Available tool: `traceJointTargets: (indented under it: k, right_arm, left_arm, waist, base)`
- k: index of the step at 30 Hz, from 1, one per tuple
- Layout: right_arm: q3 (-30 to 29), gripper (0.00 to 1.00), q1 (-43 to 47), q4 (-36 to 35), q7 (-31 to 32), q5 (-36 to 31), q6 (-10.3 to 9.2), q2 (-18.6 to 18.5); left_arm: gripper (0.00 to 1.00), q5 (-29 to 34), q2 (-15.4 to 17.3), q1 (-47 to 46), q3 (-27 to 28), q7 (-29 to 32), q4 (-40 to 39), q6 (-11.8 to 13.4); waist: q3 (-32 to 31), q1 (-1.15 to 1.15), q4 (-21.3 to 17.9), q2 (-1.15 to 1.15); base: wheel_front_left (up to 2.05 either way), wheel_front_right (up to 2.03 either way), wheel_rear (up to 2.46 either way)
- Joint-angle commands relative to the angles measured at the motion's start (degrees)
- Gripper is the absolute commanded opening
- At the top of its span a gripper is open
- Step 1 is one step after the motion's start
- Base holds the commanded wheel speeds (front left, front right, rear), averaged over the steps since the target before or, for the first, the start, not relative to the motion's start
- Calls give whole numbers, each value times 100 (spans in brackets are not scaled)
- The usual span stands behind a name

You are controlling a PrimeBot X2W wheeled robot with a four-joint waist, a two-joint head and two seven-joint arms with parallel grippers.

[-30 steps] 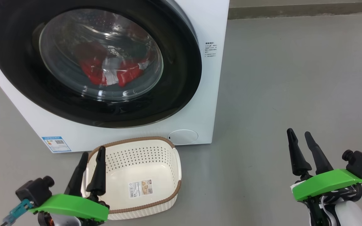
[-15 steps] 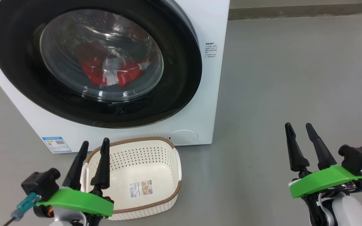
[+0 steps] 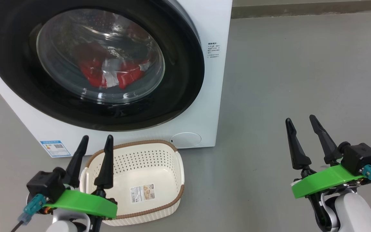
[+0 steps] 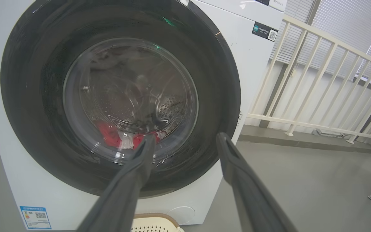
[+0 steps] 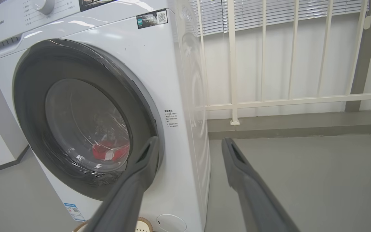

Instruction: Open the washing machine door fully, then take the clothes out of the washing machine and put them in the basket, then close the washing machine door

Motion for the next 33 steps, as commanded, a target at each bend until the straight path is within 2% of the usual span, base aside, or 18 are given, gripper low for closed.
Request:
traceJointTargets:
  k: [1,12,33]
  right_arm:
    - [138,100,-303,-172,-96,-219,41,-57]
    - [222,100,-396,-220,-270,-830,45,-68]
    - [225,100,-390,-139,-270,-626,45,-85]
  left_arm:
    - [100,206,117,-276,160,-94,-136,-34]
    - [100,816,166,-402,65,-270,-59,-37]
    - [100,668,194,-421,8,-270,81,-37]
  waist:
    - [-3,0,-4,0]
    - [-19,0,-14,0]
    - [-72,0,-1,0]
  base:
    - [0,0,0]
    - [0,0,0]
    - [0,0,0]
